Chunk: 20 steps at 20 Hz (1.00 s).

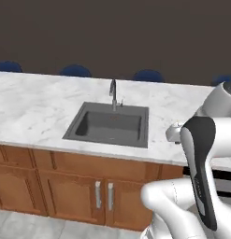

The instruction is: Navigate to the toaster.

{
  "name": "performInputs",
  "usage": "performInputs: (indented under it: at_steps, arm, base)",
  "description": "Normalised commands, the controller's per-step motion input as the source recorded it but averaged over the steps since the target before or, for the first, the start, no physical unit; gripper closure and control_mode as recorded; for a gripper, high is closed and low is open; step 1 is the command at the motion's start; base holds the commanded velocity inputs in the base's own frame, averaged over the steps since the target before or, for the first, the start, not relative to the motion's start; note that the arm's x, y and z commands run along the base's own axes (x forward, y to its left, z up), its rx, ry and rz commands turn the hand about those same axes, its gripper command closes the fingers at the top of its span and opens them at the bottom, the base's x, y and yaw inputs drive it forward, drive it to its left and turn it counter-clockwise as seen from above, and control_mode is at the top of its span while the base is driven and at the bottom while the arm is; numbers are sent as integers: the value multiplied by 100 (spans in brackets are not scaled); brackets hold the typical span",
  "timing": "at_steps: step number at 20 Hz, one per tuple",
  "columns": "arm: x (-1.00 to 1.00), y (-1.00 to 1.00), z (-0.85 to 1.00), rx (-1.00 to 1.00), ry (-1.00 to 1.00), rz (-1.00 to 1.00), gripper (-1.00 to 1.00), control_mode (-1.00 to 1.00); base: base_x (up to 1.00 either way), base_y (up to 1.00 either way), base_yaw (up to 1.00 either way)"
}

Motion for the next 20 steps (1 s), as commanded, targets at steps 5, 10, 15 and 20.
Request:
performInputs:
  at_steps: [5, 10, 15, 20]
  arm:
    - [0, 0, 0, 0, 0, 0, -100, 100]
    - [0, 0, 0, 0, 0, 0, -100, 100]
    - [0, 0, 0, 0, 0, 0, -100, 100]
    - [0, 0, 0, 0, 0, 0, -100, 100]
  base:
    - [0, 0, 100]
    - [2, 7, 97]
    - [43, 76, 68]
    - [64, 64, 61]
